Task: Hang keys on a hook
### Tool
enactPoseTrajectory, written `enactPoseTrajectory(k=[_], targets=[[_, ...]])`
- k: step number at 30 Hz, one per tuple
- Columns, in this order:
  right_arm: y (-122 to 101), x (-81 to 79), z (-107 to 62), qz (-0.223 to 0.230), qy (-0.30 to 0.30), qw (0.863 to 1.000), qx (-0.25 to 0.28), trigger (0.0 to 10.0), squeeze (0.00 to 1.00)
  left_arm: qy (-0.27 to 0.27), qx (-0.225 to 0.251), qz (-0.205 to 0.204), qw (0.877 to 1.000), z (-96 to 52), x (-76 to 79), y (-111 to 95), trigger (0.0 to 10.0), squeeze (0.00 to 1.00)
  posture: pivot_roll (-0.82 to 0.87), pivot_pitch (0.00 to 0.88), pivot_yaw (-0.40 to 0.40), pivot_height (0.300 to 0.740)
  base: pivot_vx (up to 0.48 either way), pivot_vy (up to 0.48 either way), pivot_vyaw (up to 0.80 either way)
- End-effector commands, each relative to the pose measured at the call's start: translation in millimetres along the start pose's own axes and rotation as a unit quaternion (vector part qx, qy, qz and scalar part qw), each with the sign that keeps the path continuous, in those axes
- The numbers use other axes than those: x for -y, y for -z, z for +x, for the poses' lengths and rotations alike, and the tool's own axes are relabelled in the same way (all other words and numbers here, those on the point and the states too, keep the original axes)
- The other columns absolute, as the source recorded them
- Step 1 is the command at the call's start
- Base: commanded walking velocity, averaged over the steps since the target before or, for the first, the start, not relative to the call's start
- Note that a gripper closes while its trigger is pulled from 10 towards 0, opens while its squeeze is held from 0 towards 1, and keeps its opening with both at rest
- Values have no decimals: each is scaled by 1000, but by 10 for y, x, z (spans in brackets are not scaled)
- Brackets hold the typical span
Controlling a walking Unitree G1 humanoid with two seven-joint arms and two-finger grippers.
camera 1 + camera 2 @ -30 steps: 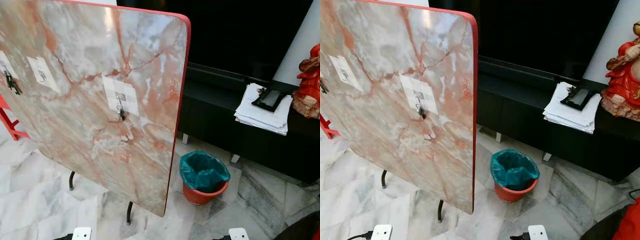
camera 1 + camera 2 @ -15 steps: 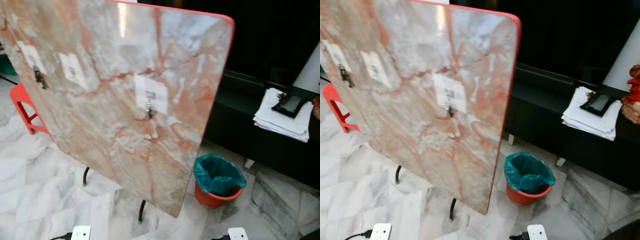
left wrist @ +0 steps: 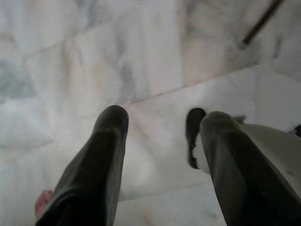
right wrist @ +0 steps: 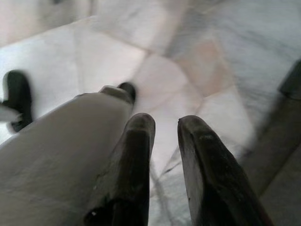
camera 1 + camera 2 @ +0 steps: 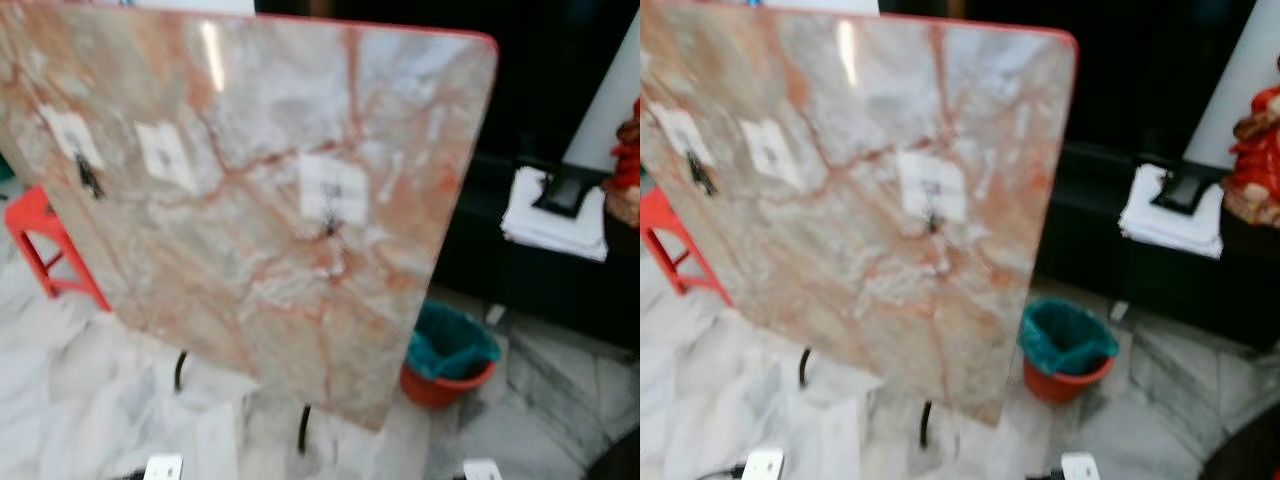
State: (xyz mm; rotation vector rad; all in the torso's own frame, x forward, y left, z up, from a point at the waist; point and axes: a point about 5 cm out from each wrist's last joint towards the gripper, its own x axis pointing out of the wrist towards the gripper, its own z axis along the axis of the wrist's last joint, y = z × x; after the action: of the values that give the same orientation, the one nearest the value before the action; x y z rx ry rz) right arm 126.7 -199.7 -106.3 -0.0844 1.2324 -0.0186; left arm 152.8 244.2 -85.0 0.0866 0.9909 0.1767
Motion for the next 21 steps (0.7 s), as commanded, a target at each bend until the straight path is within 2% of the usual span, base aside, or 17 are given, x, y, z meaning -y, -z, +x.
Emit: enactPoseTrajectory(k=[1, 13, 21], targets=[[-52, 2, 2, 0, 1, 1000, 8, 10000, 0, -2, -11, -2, 1000, -13, -16, 67, 10000, 0, -6, 0, -17, 740, 0, 386, 0], [-50, 6, 1, -1, 2, 1000, 7, 10000, 0, -2, -11, -7, 1000, -14, -16, 71, 10000, 0, 0, 0, -22, 740, 0, 387, 0], [-37, -39, 4, -5, -4, 1000, 5, 10000, 0, -6, -6, -5, 1000, -22, -91, 70, 10000, 0, 53, 0, -43, 740, 0, 386, 0]])
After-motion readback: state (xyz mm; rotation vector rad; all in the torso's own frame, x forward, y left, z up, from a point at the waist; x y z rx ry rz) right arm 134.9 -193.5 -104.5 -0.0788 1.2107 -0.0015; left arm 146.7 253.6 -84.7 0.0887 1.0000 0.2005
